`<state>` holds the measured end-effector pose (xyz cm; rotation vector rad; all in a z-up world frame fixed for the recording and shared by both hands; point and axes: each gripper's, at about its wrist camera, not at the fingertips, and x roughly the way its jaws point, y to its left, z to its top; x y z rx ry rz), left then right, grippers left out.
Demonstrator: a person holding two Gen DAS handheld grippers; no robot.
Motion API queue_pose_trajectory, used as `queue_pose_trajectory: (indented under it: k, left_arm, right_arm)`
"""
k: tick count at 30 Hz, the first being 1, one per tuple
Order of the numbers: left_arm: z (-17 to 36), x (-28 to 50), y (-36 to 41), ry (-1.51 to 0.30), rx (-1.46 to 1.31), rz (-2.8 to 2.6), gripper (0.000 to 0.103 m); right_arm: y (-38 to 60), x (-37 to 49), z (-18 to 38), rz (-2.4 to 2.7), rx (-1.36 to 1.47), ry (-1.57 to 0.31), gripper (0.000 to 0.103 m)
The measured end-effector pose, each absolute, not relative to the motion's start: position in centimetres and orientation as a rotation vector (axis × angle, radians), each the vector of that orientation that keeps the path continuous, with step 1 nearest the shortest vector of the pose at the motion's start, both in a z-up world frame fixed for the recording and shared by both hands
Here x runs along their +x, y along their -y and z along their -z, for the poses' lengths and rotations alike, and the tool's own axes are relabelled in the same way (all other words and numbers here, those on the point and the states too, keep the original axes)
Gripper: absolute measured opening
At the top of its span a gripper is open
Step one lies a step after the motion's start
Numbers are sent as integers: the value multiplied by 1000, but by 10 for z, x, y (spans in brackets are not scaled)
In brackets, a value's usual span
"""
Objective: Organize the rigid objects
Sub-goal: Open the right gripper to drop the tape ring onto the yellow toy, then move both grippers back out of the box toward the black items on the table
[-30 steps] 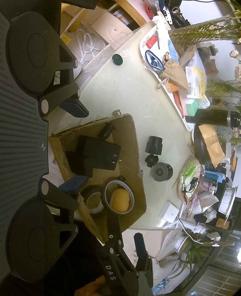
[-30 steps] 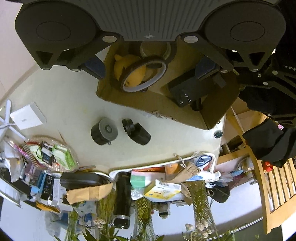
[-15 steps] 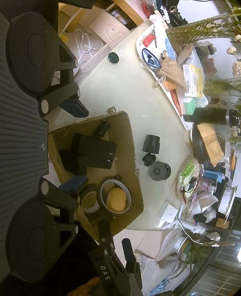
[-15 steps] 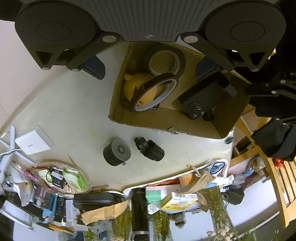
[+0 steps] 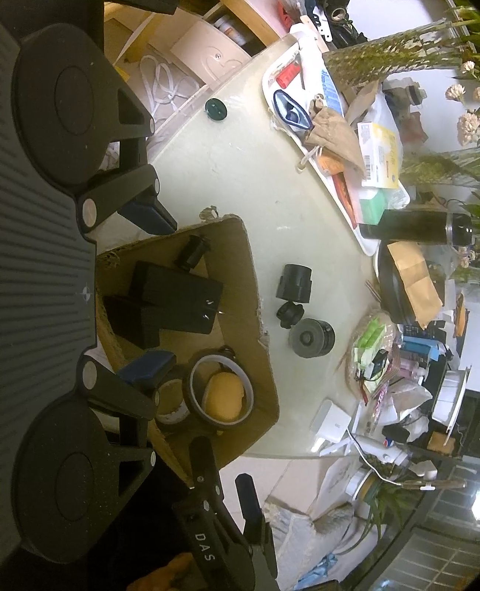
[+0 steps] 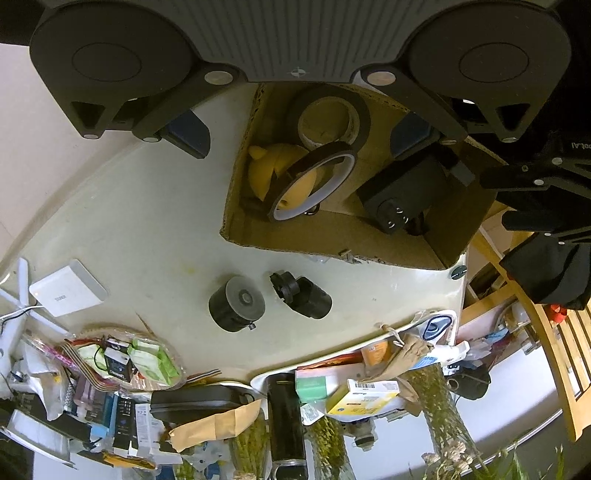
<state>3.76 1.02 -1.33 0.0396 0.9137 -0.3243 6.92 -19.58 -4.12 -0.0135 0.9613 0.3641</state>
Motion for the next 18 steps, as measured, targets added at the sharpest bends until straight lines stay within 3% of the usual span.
queue_pose_trajectory:
  k: [18]
  left_arm:
    - [3, 63, 0, -850, 13, 354, 69]
  right_arm:
    - [209, 94, 20, -338, 36, -919, 102]
